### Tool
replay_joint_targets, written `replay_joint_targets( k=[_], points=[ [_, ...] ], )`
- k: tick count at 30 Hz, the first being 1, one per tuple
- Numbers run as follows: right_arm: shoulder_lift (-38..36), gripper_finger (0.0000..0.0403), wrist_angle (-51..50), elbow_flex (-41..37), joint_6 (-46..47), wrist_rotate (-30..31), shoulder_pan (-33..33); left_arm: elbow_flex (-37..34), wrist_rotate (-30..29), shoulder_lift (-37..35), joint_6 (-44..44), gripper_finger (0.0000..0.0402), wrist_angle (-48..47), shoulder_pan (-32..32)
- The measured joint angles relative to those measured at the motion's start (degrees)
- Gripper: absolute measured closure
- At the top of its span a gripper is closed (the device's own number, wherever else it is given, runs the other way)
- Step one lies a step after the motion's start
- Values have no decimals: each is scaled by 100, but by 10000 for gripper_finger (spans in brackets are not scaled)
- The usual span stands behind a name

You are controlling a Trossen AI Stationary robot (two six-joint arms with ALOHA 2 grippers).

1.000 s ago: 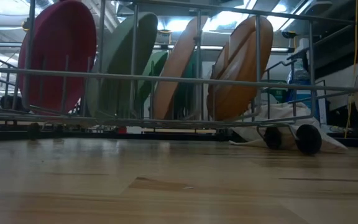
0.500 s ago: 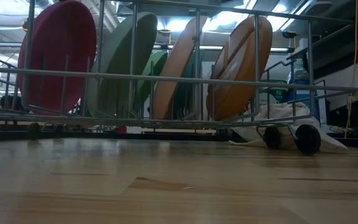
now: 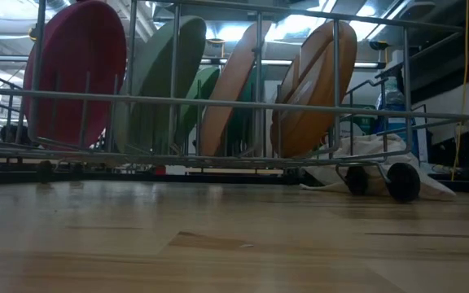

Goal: Sort dishes
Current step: Put the blue plate in the dish rack

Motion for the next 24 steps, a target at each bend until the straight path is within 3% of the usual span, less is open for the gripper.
replay_joint_targets(
  k=[17, 24],
  points=[
    [-891, 391, 54, -1, 691, -13, 0, 0, 2, 0, -56, 218, 1, -1],
    [-1230, 391, 657, -3, 1159, 768, 2, 0, 2, 0, -56, 218, 0, -1]
  ],
)
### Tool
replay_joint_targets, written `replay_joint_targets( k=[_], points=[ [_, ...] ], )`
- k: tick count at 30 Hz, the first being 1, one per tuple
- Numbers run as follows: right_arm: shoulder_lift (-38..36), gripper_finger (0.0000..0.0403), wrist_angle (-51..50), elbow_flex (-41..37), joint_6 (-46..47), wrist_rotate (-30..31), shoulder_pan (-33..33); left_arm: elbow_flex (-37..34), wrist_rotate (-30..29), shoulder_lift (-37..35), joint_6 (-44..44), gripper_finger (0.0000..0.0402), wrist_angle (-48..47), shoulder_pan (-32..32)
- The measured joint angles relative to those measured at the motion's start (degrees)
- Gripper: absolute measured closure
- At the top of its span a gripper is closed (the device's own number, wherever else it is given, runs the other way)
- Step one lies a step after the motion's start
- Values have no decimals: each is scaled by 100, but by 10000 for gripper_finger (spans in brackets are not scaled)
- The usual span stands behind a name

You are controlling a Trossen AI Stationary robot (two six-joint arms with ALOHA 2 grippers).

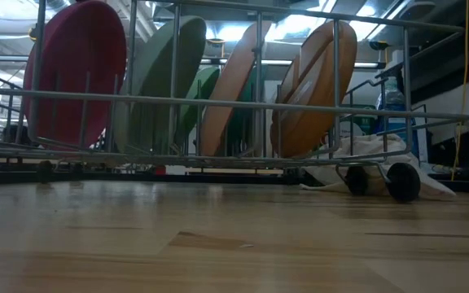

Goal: Sort dishes
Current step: Put the blue plate in the dish rack

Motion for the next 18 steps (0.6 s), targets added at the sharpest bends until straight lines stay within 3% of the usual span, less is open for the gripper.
replay_joint_targets(
  k=[5, 14, 18],
  points=[
    [-198, 391, 512, 0, 181, 669, -2, 0, 0, 0, 0, 218, -1, -1],
    [-265, 391, 1323, -2, 183, 931, -2, 0, 0, 0, 0, 218, 1, -1],
    [-265, 391, 1674, -2, 152, 1345, 0, 0, -1, 0, 0, 218, -1, 1]
  ],
)
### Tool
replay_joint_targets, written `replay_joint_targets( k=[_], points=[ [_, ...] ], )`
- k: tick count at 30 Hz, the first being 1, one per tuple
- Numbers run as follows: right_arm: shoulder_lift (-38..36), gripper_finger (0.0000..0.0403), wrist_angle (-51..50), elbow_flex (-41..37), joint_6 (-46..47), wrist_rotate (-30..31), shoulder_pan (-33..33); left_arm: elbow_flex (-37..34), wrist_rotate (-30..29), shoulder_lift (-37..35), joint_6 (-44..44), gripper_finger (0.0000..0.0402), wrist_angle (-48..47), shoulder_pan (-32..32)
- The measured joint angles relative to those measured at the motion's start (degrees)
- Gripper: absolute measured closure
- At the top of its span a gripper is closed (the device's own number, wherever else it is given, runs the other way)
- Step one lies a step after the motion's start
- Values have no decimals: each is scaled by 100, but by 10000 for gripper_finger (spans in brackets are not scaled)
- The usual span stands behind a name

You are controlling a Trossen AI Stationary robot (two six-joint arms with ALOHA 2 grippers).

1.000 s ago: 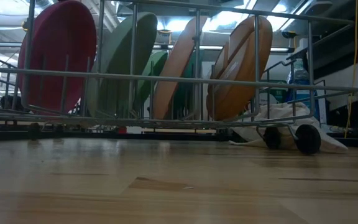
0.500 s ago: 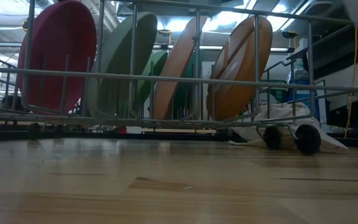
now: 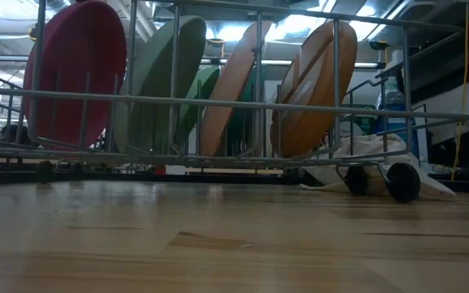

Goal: Sort dishes
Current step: Put the blue plate in the dish rack

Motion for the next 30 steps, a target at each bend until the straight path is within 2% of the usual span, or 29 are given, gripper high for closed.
replay_joint_targets(
  k=[8, 17, 23, 30],
  points=[
    [0, 391, 380, 0, -418, 1102, -4, 0, 0, 0, 0, 218, 1, 0],
    [0, 391, 1199, -1, -1416, 1808, -42, 0, 1, 0, 0, 218, 2, -2],
    [12, 391, 1375, -1, -2309, 1951, -414, 0, 1, 0, 0, 218, 2, -1],
    [83, 391, 1714, -2, -3385, 1826, -1087, 0, 0, 0, 5, 218, 4, 0]
  ],
)
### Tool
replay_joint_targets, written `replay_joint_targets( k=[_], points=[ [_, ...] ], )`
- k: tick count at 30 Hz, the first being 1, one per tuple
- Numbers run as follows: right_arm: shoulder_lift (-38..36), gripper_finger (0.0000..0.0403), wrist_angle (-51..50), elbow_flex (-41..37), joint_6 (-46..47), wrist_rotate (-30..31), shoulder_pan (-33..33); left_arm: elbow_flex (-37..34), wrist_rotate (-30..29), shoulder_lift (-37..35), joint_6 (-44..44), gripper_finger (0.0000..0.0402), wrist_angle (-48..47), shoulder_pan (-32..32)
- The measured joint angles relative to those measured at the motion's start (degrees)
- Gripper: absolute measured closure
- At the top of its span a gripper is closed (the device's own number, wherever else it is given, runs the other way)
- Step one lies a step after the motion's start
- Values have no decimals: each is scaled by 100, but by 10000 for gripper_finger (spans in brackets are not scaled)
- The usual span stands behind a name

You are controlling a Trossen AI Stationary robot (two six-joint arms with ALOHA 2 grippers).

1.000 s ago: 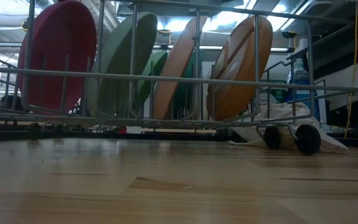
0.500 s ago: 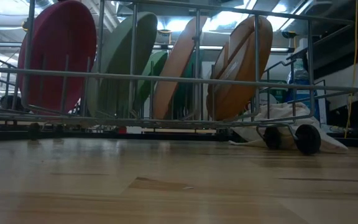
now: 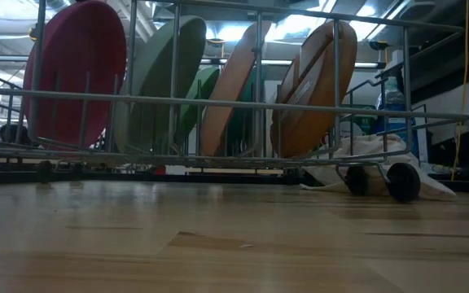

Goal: Sort dishes
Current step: Put the blue plate in the dish rack

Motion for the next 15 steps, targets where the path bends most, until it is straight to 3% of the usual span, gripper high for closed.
replay_joint_targets(
  k=[8, 15],
  points=[
    [86, 391, 710, 0, -811, -272, -646, 0, 0, -4, 479, 218, 91, 0],
    [449, 391, 1192, 0, -1137, -731, -1126, 0, 0, -4, 1321, 218, 777, -2]
  ],
)
